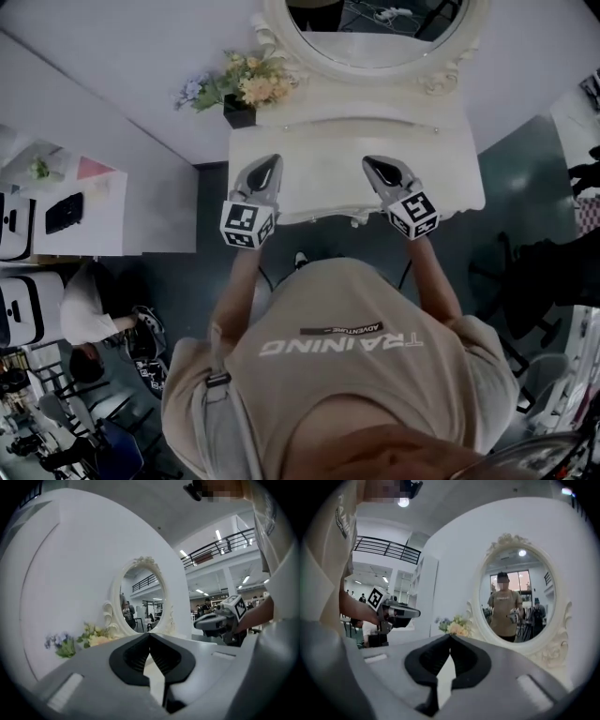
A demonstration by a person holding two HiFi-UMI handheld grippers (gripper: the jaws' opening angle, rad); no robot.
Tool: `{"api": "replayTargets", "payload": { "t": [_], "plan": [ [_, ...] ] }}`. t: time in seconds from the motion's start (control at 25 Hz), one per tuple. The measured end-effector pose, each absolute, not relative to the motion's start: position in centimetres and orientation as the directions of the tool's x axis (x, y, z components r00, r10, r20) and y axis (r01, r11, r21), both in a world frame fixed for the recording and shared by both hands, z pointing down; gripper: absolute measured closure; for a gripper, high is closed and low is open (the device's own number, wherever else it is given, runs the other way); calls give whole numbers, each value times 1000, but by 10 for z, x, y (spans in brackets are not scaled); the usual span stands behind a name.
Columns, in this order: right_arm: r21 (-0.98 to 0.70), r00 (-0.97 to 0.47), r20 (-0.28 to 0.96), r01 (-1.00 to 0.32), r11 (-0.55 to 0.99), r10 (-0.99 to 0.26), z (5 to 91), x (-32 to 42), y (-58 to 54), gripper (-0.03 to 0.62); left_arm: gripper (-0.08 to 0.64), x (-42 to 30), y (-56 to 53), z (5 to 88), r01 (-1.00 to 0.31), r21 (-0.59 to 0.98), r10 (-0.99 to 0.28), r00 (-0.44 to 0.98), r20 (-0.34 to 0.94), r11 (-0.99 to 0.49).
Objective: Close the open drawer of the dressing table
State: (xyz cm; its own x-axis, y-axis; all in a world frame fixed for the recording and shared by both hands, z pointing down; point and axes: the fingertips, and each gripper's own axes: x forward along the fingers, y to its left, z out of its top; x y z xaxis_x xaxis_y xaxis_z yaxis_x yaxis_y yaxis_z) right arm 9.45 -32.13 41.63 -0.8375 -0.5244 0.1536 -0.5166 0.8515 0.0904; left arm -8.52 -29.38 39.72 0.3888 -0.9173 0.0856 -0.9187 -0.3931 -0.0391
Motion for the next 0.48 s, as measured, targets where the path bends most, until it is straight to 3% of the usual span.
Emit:
{"api": "replayTargets", "payload": {
  "t": [0.2, 0.48],
  "plan": [
    [97, -816, 22, -573, 814, -577, 375, 99, -329, 588, 560, -73, -302, 377, -917, -108, -923, 383, 31, -384],
    [83, -774, 75, -624, 777, -629, 385, 118, -332, 589, 560, -66, -307, 359, -911, -124, -917, 398, -14, -393]
  ]
}}
